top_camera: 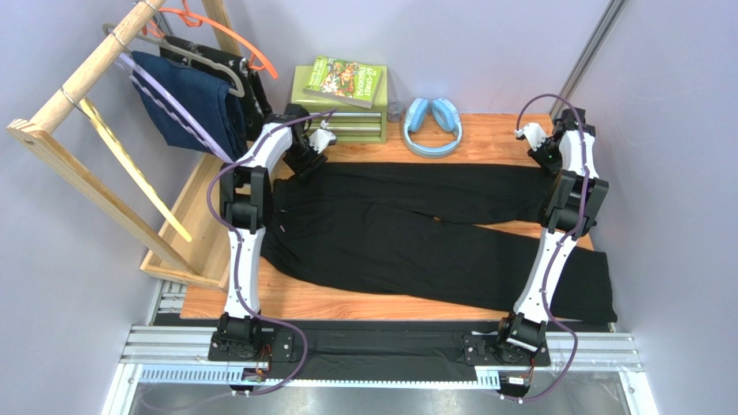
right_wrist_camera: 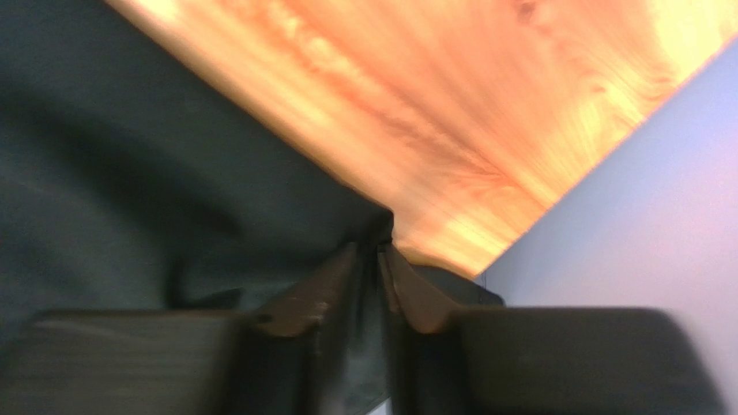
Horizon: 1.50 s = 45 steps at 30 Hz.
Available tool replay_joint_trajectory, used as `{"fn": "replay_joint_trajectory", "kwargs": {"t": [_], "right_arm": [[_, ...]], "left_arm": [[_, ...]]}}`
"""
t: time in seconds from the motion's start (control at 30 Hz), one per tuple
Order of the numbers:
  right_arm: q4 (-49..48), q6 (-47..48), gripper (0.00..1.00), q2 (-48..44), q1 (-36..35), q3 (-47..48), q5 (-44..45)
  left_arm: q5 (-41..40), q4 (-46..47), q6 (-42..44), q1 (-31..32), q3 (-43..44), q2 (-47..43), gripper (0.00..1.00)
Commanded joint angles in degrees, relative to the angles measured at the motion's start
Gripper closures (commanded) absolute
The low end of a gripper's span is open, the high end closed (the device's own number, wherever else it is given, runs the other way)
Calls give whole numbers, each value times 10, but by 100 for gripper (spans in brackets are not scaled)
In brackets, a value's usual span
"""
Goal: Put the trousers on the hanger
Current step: Fold the trousers
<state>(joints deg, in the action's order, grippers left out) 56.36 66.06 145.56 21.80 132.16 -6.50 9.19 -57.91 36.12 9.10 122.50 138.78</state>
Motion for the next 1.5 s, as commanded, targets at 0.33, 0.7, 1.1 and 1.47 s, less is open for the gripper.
{"fn": "replay_joint_trajectory", "kwargs": {"t": [0.33,0.7,1.1,1.47], "right_arm": [[69,-8,100,-5,2,-36,-19],[46,-29,100,-32,2,-41,-26],[35,-56,100,-119,6,-67,-34],[26,-49,100,-355,39,-258,-84]], "left_arm": [[57,100,-20,-3,-6,-56,37],[77,83,-9,2,28,3,41],[95,87,-11,-4,-7,-46,100],[99,176,54,-7,-233,-259,100]]}}
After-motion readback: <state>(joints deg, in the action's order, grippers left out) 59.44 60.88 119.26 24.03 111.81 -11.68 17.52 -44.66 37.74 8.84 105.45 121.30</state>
